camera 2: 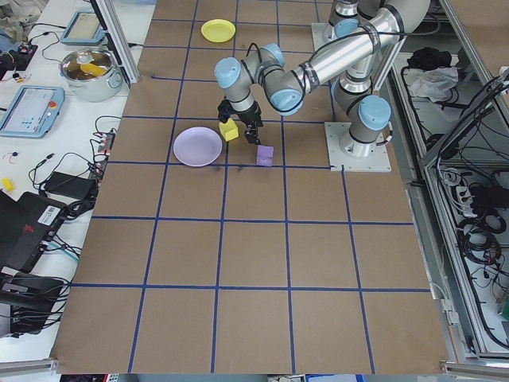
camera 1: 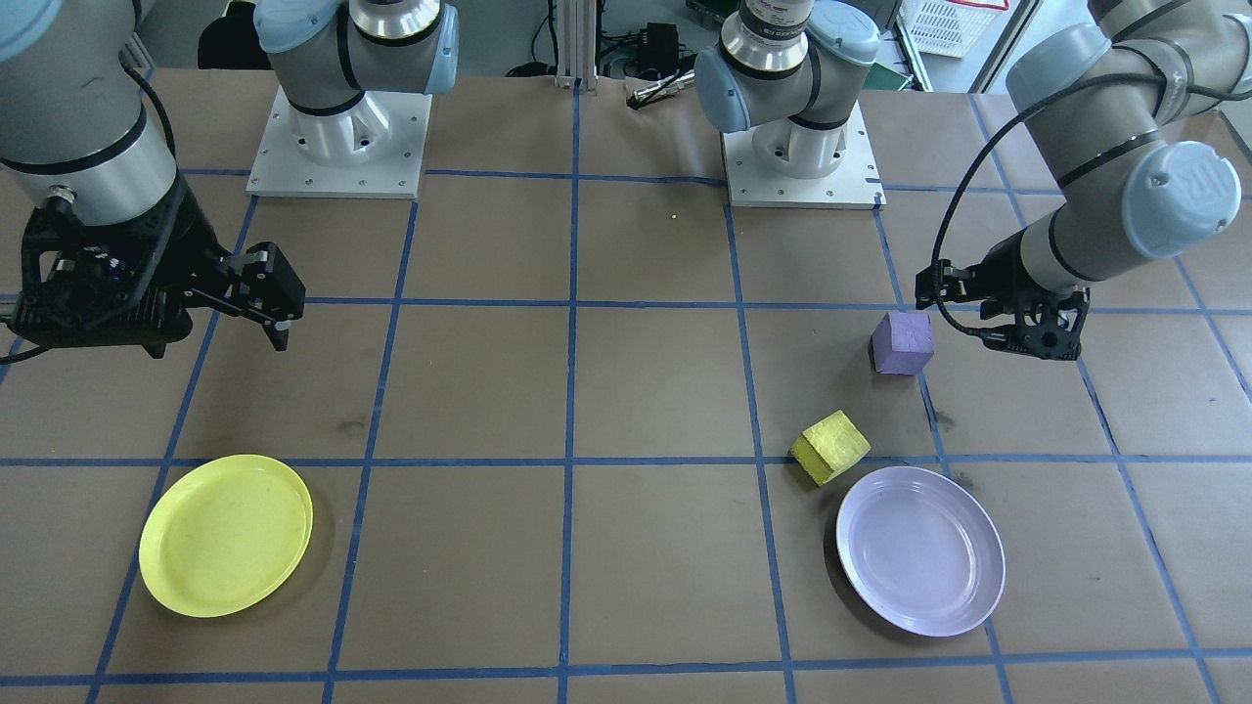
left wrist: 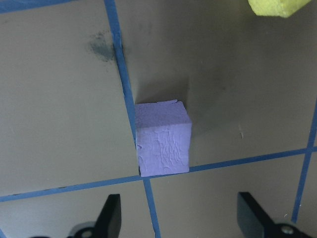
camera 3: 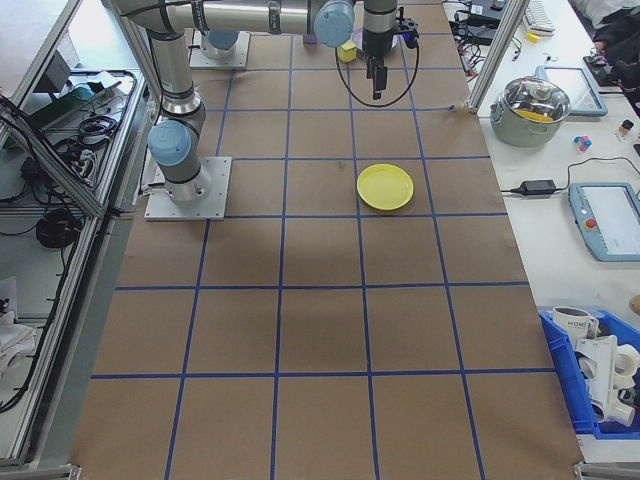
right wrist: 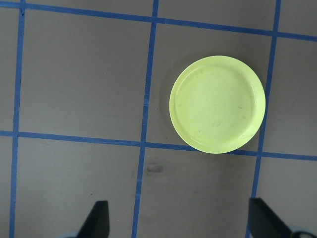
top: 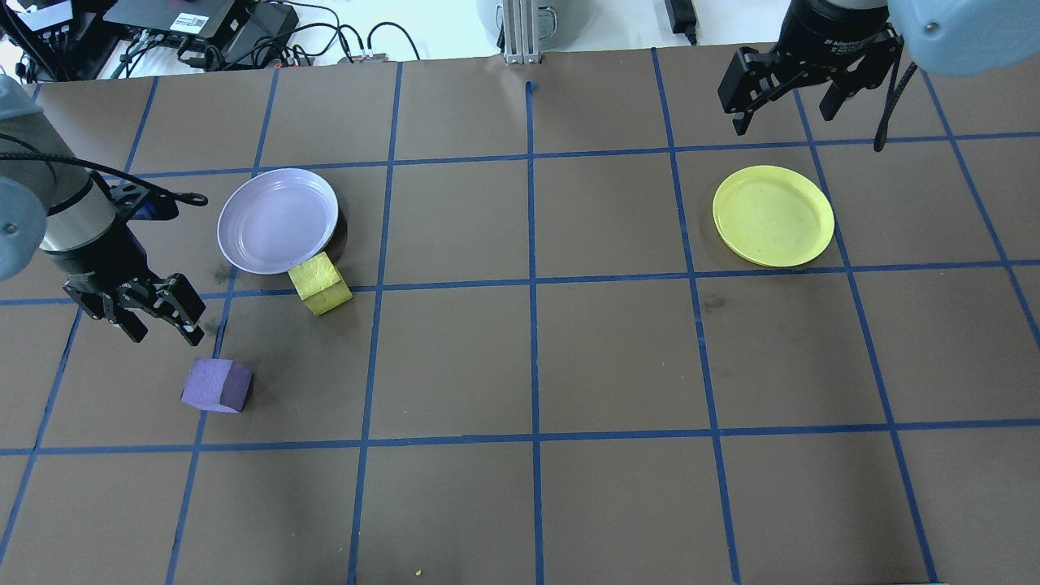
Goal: Sort blocks by color into plates
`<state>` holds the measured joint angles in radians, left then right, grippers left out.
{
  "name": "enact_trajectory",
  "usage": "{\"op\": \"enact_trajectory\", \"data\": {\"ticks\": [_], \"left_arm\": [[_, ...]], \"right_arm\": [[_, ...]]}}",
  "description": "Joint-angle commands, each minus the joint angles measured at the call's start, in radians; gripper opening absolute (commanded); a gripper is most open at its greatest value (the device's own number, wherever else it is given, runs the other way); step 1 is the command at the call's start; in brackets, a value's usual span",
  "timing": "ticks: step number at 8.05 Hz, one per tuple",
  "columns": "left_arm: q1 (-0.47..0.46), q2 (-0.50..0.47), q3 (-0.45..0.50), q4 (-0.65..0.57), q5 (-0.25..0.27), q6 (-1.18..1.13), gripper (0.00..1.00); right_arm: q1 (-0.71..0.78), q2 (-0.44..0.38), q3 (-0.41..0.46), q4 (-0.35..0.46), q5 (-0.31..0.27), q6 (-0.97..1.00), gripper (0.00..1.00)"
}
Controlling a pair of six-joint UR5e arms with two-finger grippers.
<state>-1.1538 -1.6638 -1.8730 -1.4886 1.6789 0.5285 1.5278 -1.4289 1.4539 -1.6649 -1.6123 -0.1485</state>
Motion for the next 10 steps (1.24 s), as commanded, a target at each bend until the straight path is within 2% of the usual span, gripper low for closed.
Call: {"op": "enact_trajectory", "data": {"ticks": [1,4,5,7,9,10], "left_arm": [[0.005,-0.020,-0.057,0.008,-0.001,0.001,1.00],[0.000,-0.065,-0.153,0.207,0.002,0.005,1.00],[0.000,-0.079,-0.179,0.232,0.005,0.011,1.00],[-0.003,-0.112,-0.180,0.232,0.007,0.016,1.00],[-0.003,-0.120,-0.184,0.231,0.077,0.015,1.00],[-0.001,-0.126,-0.184,0.231,0.081,0.013,1.00]], "right_arm": [[0.000,0.001,0.003,0.000,0.000,-0.002,1.00],[0.000,-0.001,0.006,-0.001,0.005,-0.002,1.00],[0.000,-0.001,0.006,-0.001,-0.001,-0.002,1.00],[0.000,0.001,0.006,-0.003,0.002,-0.002,1.00],[0.000,0.001,0.006,-0.001,0.006,-0.002,1.00],[0.000,0.001,0.006,-0.001,0.008,-0.002,1.00]]}}
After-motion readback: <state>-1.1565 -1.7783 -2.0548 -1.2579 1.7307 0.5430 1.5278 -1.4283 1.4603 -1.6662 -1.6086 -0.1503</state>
